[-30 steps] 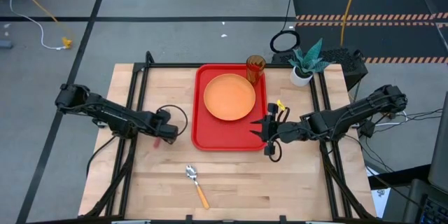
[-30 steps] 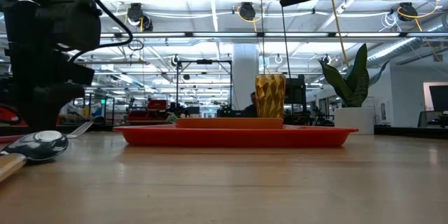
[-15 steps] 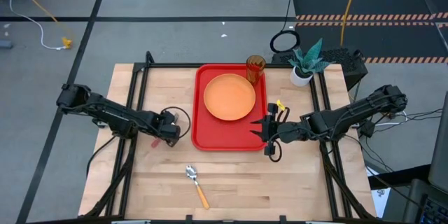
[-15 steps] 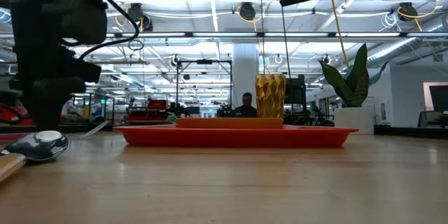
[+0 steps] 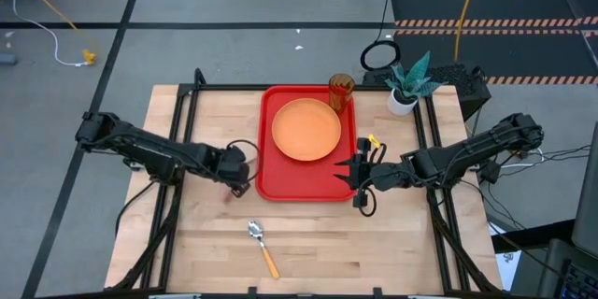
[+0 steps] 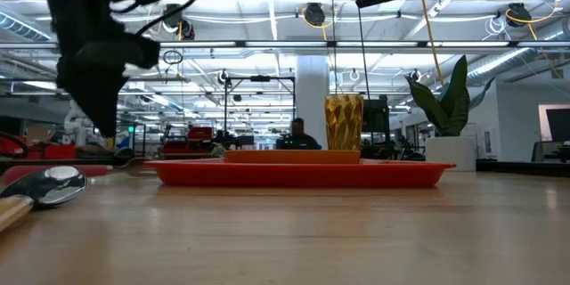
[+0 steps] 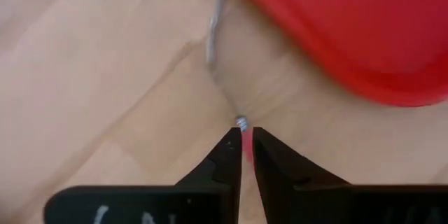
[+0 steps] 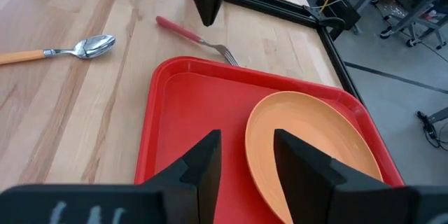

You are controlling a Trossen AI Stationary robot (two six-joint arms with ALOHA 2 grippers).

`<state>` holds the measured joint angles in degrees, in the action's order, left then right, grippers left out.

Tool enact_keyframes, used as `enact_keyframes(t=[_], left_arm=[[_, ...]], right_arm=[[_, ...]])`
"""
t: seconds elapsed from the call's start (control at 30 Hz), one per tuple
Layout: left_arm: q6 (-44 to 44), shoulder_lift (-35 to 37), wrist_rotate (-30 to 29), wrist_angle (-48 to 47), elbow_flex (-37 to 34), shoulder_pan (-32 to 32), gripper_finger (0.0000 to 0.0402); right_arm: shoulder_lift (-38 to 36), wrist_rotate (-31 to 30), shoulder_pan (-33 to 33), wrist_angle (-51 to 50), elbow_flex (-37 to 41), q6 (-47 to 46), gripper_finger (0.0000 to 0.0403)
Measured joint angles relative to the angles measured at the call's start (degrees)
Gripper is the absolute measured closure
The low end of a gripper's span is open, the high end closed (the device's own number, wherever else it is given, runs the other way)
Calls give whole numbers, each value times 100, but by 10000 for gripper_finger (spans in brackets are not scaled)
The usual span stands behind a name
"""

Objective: Pick and place plate/cup/fork/spoon on tray
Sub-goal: Put the pink fork on the red serving tray to the bottom of the yellow plate

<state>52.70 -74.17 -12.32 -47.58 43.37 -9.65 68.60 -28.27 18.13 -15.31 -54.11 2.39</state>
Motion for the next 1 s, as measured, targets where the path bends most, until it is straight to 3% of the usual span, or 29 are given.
enact_keyframes(t=[0.23, 0.5, 0.7, 0.83, 1.0], left_arm=[[-79, 4, -157, 61, 246, -58, 395], [498, -180, -319, 178, -81, -97, 310], [639, -559, -230, 911, -345, -96, 250], [681, -880, -225, 822, -353, -60, 240], [383, -1131, -223, 846, -353, 4, 266]], right_arm=[[0, 26, 2, -68, -2, -15, 277], [0, 328, 0, -181, -2, -20, 277], [0, 328, 2, -252, -2, -11, 277], [-2, 310, 0, -282, -2, -15, 277], [-2, 308, 0, -269, -2, -79, 277]])
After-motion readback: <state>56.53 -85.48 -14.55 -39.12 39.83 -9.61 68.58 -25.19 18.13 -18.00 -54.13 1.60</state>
